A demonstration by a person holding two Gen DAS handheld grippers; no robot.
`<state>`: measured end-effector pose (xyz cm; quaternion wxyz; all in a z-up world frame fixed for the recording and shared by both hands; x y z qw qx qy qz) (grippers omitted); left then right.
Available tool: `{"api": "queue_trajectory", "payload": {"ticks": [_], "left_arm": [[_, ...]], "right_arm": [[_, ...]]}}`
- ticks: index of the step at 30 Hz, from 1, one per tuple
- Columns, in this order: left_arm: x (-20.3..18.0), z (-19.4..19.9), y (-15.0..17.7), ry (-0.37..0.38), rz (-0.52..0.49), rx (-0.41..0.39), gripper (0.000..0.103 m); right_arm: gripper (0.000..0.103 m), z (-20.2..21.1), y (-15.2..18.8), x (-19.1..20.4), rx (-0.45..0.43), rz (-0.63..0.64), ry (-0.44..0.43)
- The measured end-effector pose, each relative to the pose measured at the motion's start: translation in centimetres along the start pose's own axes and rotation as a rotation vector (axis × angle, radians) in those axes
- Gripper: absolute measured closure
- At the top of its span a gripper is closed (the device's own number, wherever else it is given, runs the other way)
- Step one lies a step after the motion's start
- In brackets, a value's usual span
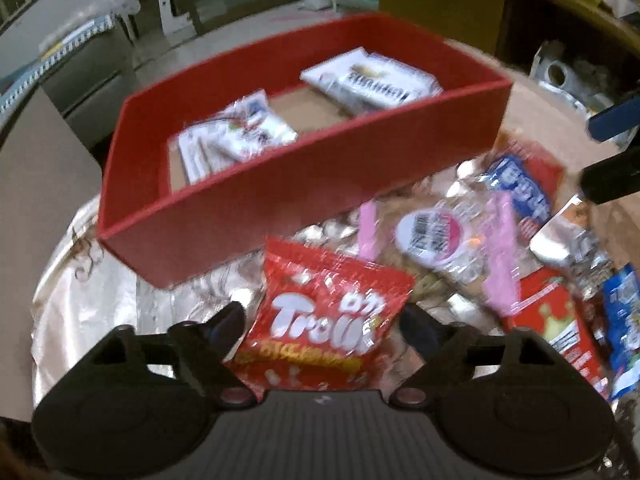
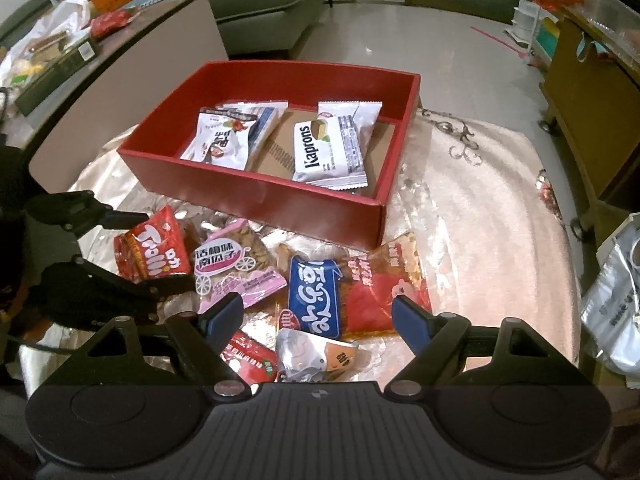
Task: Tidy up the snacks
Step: 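Grasp the red Trolli bag with left tool while right tool grasps pink seed bag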
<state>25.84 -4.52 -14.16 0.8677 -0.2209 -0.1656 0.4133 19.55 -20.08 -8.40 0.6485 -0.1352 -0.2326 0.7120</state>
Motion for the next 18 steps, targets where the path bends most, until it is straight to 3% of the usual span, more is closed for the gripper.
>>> {"api": "queue_trajectory", "payload": {"ticks": [7, 11, 15, 18], "left_arm": [[1.06, -0.72, 0.77, 0.009, 0.122, 0.011, 0.003], [0.63, -0.34, 0.78, -0.014, 0.074, -0.015, 0.003], [1.02, -0.65, 0.79, 0.011, 0.123, 0.016, 0.003], [1.06, -0.62, 0.94, 0.026, 0.119, -0.013, 0.003]], "right_arm": [[0.017, 0.02, -0.04, 0.02, 0.004, 0.003, -0.003], [0.017, -0.08, 0.1, 0.06, 0.011, 0.006, -0.002], [0.017, -0.11, 0.18, 0.16, 0.015, 0.01, -0.004], [0.017, -0.3, 0.27, 0.16, 0.023, 0.011, -0.004]]}}
Point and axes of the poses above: each gripper's, at about its wrist camera, not at the fingertips, and z roughly against the way its jaws point, x to its left, y to its underside, the point moved 10 cm from there along -z, roughly the way its jaws point
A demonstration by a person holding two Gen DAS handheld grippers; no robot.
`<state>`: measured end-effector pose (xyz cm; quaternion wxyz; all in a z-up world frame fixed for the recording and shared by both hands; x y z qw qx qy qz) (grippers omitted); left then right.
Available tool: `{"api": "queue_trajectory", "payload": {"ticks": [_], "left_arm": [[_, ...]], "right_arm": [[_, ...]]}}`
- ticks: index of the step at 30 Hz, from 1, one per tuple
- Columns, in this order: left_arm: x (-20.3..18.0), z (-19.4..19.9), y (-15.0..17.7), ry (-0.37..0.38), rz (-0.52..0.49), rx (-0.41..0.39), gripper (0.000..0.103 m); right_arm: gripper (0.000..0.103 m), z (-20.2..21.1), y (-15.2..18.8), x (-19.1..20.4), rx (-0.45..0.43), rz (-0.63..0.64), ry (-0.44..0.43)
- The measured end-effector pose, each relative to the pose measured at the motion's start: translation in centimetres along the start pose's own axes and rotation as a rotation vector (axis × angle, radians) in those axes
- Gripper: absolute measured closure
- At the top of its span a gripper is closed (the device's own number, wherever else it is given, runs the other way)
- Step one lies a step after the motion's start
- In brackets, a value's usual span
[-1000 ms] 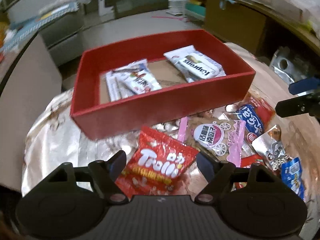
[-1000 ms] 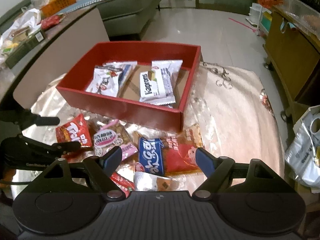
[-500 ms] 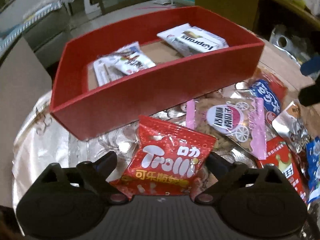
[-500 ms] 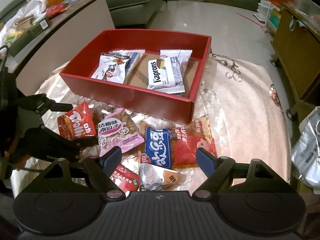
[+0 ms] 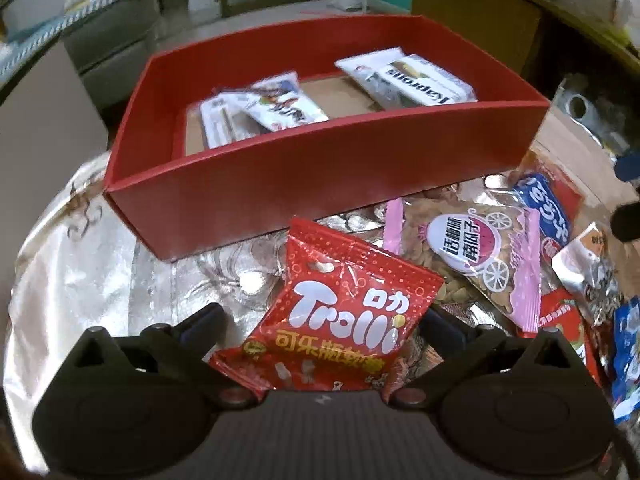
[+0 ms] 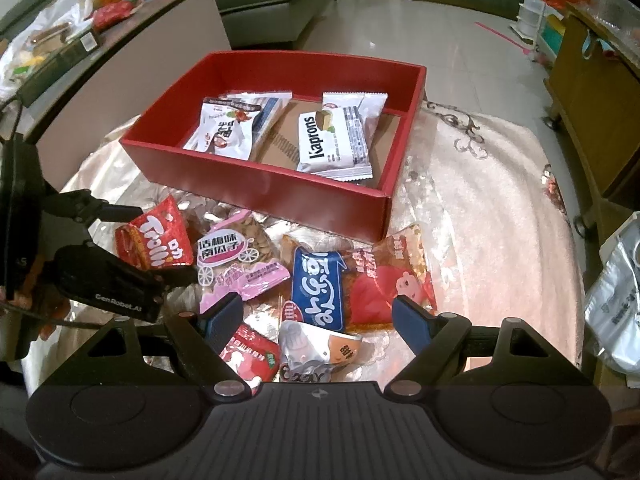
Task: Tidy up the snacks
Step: 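Grasp the red Trolli bag with left tool while right tool grasps pink seed bag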
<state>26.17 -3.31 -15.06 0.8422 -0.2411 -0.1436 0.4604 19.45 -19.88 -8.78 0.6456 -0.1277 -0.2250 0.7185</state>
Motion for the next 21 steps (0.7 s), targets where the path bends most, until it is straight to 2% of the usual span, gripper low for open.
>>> {"api": "queue_trajectory", "payload": {"ticks": [4, 6, 9, 11, 17, 21], "left_arm": [[-0.2, 0.4, 0.1, -0.016, 0.008, -0.003, 0.005], [-0.7, 0.9, 0.0, -0.007, 0.006, 0.005, 0.023], [-1.8, 1.6, 0.0, -0.022, 0.015, 0.01, 0.044], [-2.2, 1.9, 0.0, -0.05, 0.026, 0.023, 0.05], [-4.1, 3.9, 1.1, -0.035, 0.066, 0.027, 0.051], [-4.3, 5.7, 1.7, -0.006, 0.145, 0.016, 0.051]], "right_arm": [[0.017, -0.2, 0.1, 0.0, 0.008, 0.004, 0.003], [0.017, -0.2, 0.1, 0.0, 0.007, 0.005, 0.003], [0.017, 0.2, -0.1, 0.0, -0.003, 0.003, -0.002], [0.017, 0.5, -0.2, -0.2, -0.011, 0.0, -0.004], [0.017, 0.9, -0.1, -0.3, -0.019, -0.003, -0.011], [0.017, 0.6, 0.1, -0.5, -0.008, -0.025, -0.017]]}}
Point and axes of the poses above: each gripper's, at about its wrist camera, not at the fingertips, and z roughly against the way its jaws point, x to its left, y to its underside, the point moved 10 cm from there along -z, roughly the way its jaws point
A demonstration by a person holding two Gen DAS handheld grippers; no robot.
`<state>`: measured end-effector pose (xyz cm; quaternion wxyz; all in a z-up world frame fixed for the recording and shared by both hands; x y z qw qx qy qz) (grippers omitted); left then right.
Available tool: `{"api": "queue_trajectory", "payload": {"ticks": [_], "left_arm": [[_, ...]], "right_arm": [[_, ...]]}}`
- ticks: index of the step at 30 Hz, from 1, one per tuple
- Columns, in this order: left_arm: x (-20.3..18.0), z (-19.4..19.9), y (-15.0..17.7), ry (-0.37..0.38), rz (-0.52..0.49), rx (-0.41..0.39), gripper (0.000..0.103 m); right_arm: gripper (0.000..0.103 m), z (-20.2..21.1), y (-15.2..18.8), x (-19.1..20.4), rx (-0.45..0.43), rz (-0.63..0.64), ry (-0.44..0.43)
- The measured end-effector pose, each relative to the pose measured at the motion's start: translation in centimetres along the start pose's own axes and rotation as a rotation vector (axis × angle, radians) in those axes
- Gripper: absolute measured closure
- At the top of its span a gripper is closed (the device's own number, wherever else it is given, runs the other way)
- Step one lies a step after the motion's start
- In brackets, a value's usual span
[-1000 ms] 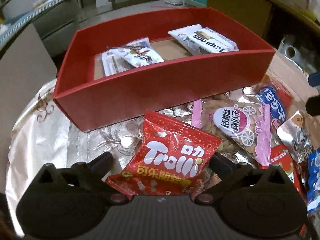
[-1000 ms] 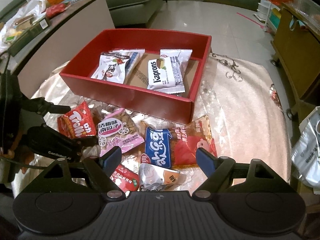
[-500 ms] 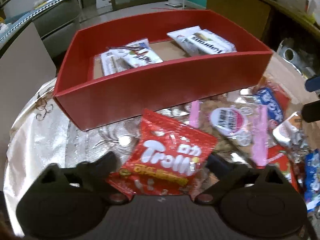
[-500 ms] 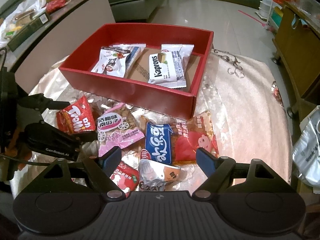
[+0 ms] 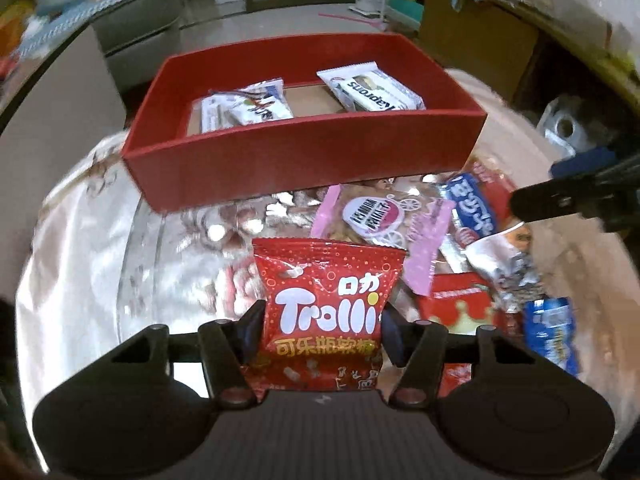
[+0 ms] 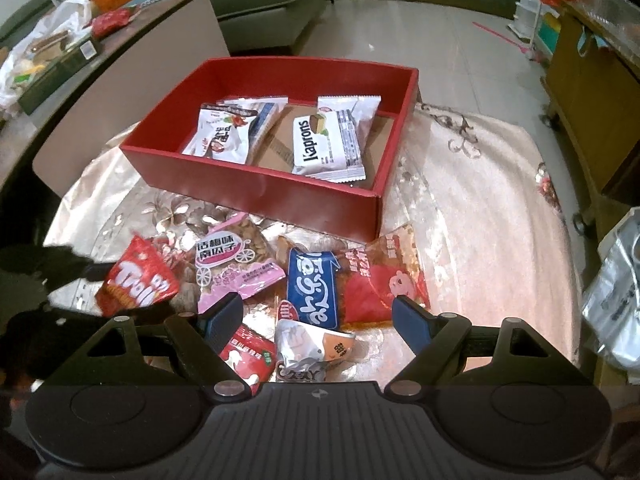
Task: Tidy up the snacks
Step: 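Grasp the red Trolli bag with left tool while right tool grasps pink seed bag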
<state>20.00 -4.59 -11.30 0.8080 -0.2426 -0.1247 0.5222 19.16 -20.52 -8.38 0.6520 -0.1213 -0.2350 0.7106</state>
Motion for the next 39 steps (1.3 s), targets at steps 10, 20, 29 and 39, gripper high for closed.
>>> {"api": "queue_trajectory", "payload": {"ticks": [10, 20, 29, 39], "left_arm": [[1.3, 2.2, 0.1, 0.043, 0.103, -0.04, 0.051], [1.8, 2.7, 0.5, 0.106, 0.132, -0.037, 0.051], [3.3, 1.7, 1.8, 0.089, 0.154, 0.022, 0.051], [3.1, 1.9, 1.9, 0.097, 0.15, 0.02, 0.052]], "right_arm": [[0.017, -0.8, -1.6, 1.8, -0.004, -0.13, -0.129], [0.017, -5.3, -3.6, 8.1, 0.088, 0.022, -0.151], [0.02, -8.4, -2.8, 9.6, 0.141, 0.062, -0.105], [0.032, -6.7, -0.8, 10.1, 0.159, 0.137, -0.098]]}}
Point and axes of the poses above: each gripper's, at about its wrist camera, not at the fingertips, and z roughly against the way its jaws point, x to its left, y to its underside, the point moved 10 cm from there along -z, roughly the way its jaws point
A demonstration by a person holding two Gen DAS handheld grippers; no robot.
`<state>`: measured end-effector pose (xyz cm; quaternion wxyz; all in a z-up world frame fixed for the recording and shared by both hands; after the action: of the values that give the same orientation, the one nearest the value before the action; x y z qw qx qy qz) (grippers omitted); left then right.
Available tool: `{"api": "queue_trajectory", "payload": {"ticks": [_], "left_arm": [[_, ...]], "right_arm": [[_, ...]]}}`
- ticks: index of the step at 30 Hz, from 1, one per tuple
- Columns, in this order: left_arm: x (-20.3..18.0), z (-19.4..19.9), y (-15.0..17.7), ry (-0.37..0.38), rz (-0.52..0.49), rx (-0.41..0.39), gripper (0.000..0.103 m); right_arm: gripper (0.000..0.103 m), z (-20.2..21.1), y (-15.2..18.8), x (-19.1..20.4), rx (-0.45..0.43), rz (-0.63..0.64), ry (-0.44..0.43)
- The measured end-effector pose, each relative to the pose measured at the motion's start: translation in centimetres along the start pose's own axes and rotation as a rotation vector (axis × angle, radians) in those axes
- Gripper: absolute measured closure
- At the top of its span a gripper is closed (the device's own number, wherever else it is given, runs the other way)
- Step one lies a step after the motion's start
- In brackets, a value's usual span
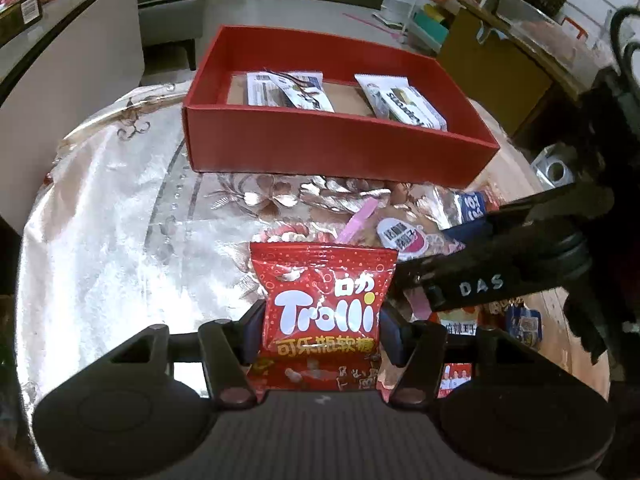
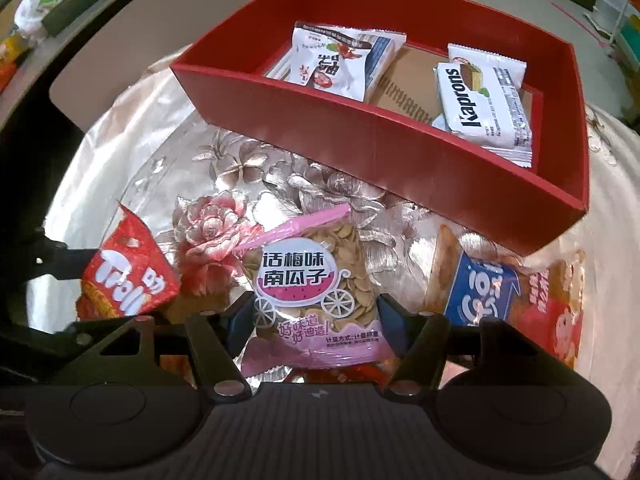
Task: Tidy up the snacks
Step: 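Grasp the red Trolli bag with left tool while right tool grasps pink seed bag, then lift both bags and carry them over the red tray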
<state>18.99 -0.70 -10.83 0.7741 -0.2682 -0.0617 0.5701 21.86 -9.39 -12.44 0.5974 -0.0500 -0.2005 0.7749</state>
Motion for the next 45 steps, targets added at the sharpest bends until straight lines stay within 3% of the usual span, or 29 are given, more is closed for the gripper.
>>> {"api": "queue_trajectory", "payload": {"ticks": [8, 14, 24, 29, 35, 39, 45], "left_arm": [[0.3, 0.4, -0.7, -0.01, 0.035, -0.026, 0.052], [0.2, 0.3, -1.0, -0.015, 0.038, -0.023, 0.052], [0.2, -0.7, 0.1, -0.026, 0.011, 0.029, 0.052], [1.3, -1.4, 0.8, -0.056, 0.018, 0.066, 0.052], [1.1, -1.4, 0.9, -0.053, 0.02, 0.061, 0.052], [1.1, -1.1, 0.6, -0.047, 0.027, 0.049, 0.052], [1.3, -0.4, -0.2, -0.027, 0.063, 0.025, 0.052]], "right_arm": [[0.033, 3.0, -1.0, -0.2, -0.077, -0.057, -0.08], [0.033, 3.7, -0.5, -0.8, -0.08, -0.083, -0.121], [0.03, 1.0, 1.0, 0.5, 0.009, 0.021, -0.07], [0.017, -0.6, 1.2, 1.0, 0.02, 0.087, 0.005], [0.035, -0.3, 0.5, 1.5, -0.015, 0.129, 0.056], [0.037, 0.2, 0.5, 1.7, -0.012, 0.116, 0.016], [0.037, 2.0, 0.0, 0.7, -0.049, -0.002, -0.086]]}}
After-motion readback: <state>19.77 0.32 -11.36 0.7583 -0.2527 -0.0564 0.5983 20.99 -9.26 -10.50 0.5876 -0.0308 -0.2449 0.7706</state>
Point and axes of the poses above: each gripper's, at about its wrist camera, not at the fingertips, and z roughly against the way its jaws point, x to its left, y to its underside, the point moved 10 cm from there along -z, roughly the way its jaws point
